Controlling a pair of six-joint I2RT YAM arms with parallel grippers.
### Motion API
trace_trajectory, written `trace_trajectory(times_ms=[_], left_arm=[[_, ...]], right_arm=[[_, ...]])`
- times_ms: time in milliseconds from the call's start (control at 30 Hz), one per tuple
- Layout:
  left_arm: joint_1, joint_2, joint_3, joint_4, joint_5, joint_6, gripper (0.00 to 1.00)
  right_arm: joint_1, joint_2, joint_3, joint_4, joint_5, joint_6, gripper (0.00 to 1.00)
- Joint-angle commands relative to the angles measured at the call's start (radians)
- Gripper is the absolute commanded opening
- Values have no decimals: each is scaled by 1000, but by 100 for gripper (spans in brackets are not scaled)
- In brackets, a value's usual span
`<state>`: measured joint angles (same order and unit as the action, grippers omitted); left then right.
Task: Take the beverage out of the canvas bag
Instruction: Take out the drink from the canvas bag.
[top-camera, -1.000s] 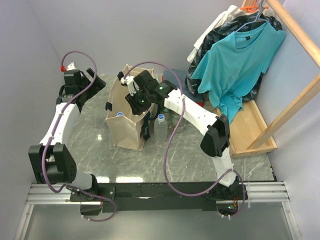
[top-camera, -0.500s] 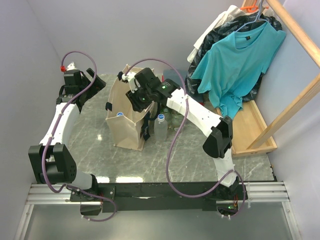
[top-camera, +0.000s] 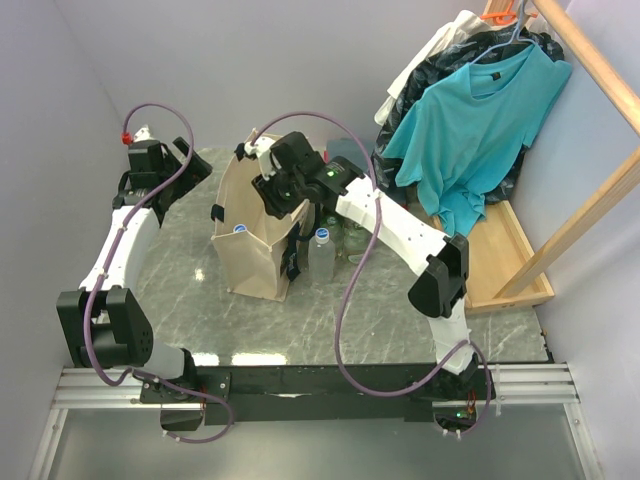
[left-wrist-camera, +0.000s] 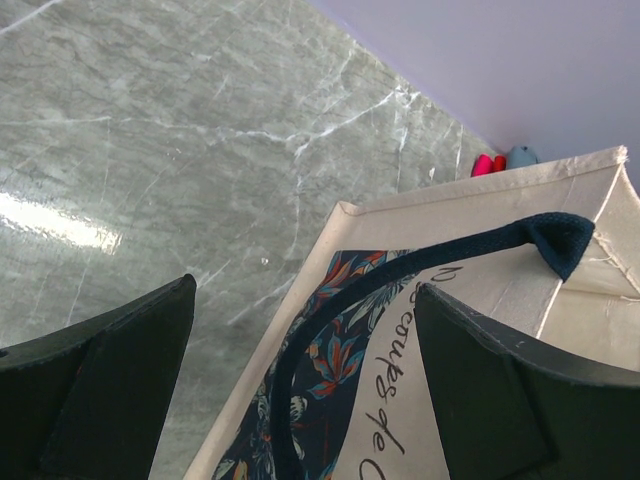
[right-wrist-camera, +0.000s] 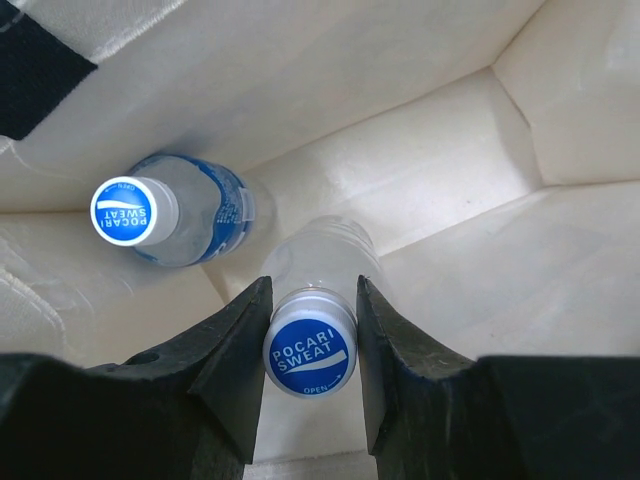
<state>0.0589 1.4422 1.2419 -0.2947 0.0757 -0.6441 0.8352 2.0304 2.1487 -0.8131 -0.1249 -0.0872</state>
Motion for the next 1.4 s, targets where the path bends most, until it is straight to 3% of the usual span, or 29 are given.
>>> trace_trajectory(times_ms=[0,400,1367], left_arm=[[4,-39,-9,40,19,-5,96],[4,-42,-2,32,10,0,96],[4,-48,-4,34,12,-3,96]], right_arm=[[12,-147,63,160,28,-6,0],[18,-229,-29,273,57,0,0],[41,-277,-6,351,108,-32,0]])
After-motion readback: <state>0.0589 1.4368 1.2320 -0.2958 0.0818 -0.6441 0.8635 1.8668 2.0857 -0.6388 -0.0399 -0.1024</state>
